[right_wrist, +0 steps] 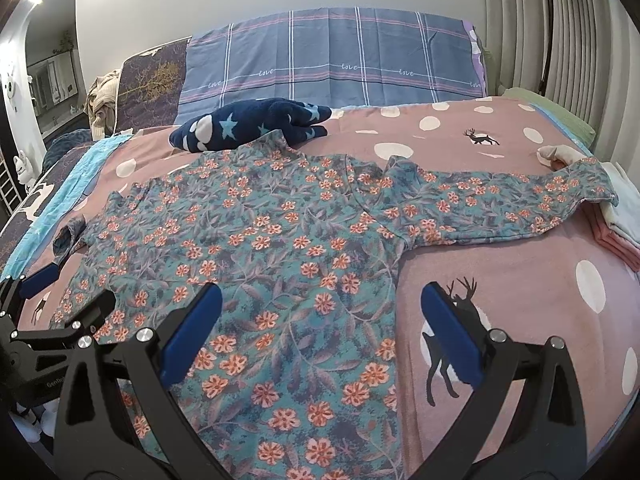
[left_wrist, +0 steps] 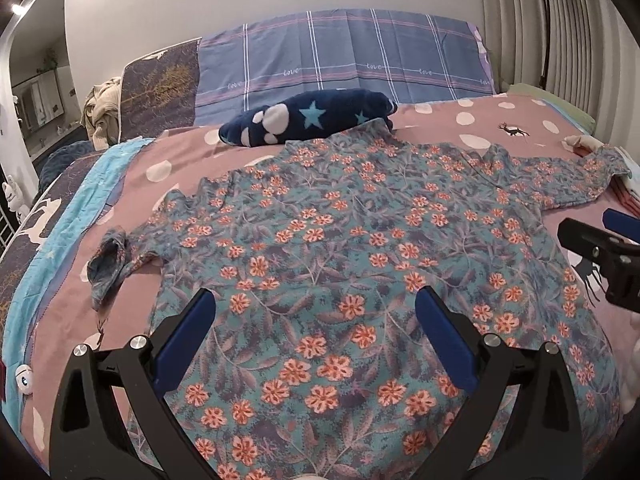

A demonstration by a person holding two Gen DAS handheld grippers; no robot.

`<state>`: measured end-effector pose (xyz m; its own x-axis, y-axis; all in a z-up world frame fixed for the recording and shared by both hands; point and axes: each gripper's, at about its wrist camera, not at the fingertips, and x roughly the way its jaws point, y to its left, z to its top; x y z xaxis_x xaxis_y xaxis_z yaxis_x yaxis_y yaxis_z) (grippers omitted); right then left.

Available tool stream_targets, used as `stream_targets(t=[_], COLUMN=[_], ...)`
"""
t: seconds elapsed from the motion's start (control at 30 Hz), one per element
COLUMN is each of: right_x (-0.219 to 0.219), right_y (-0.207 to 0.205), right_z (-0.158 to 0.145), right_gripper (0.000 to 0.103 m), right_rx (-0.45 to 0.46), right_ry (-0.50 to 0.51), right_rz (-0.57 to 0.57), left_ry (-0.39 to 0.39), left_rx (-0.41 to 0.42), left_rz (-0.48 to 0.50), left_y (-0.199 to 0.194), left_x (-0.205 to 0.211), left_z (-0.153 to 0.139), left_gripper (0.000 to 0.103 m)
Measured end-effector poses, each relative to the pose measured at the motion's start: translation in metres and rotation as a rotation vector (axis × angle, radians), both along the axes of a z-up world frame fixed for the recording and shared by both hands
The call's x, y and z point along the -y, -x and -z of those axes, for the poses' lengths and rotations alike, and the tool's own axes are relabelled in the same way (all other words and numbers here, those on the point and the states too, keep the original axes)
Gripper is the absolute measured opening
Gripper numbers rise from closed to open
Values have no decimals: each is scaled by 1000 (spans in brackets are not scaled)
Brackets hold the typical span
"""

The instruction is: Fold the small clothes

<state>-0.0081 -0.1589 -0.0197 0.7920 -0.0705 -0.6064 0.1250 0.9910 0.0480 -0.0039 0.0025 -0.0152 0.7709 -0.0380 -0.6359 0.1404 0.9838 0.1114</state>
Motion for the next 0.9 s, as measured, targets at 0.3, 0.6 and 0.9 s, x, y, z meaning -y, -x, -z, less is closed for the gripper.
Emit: stream_targets(t=[0.3, 0.6, 0.9], right_x=[0, -2, -16], right_y=[0, 2, 5], right_z=[-1, -2, -8], right_gripper=[101, 101, 101], right_rx=[8, 25, 27], right_ry=[2, 5, 23], right_rz=[5, 7, -31], left_ry=[10, 69, 43], left_rx=[35, 57, -1], left_rz=[-26, -3, 17], left_y=[2, 8, 5], left_x=[-3, -10, -11], left_z=[-1, -6, -3], left_gripper=[100, 100, 95])
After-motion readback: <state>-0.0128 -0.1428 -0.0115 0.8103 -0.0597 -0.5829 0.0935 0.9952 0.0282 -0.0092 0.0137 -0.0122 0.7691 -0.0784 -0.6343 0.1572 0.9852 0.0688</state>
